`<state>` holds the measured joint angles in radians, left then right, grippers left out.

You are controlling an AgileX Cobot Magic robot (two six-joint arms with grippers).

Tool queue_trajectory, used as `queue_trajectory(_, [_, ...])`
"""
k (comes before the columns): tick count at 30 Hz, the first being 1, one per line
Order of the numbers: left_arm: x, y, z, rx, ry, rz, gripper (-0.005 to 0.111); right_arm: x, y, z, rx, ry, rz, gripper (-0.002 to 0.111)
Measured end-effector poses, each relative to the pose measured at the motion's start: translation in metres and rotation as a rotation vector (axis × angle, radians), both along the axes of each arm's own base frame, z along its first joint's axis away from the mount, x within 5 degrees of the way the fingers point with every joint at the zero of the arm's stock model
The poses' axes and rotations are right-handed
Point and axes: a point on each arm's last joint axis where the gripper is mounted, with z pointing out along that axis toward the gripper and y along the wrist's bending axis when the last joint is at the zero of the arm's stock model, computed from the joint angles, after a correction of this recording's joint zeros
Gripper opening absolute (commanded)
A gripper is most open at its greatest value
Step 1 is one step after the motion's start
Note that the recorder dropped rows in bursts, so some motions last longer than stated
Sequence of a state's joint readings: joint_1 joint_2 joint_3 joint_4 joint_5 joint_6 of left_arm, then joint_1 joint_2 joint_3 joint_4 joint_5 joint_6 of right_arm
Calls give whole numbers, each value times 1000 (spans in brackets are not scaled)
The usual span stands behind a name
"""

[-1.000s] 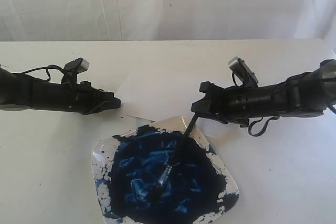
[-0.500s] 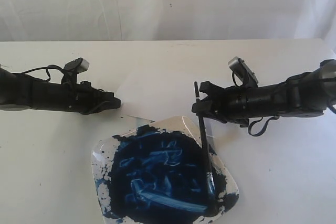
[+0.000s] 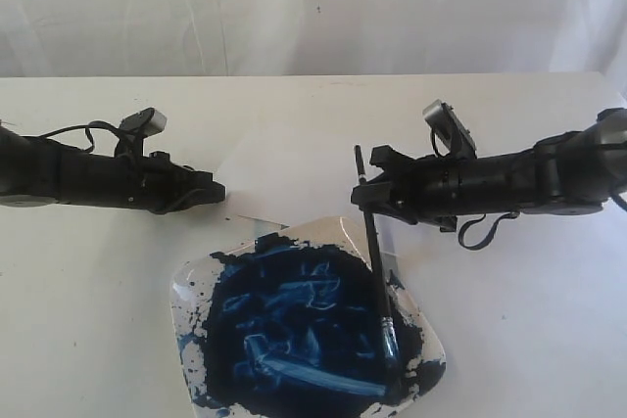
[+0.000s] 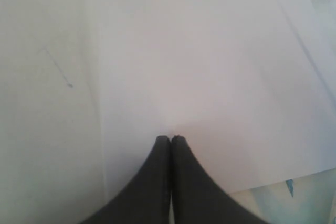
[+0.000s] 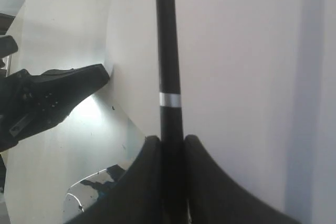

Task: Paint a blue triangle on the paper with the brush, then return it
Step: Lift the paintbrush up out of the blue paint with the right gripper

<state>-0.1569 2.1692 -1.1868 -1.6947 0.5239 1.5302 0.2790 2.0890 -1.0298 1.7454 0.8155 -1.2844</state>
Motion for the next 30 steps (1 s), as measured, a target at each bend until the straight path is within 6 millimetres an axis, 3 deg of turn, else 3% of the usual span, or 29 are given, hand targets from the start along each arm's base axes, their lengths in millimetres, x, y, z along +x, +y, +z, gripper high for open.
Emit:
queue_trajectory(18, [0, 0, 0, 0, 0, 0, 0, 24, 15, 41, 129, -218, 129, 0])
queue_trajectory(30, [0, 0, 0, 0, 0, 0, 0, 30, 19, 55, 141, -372, 203, 0])
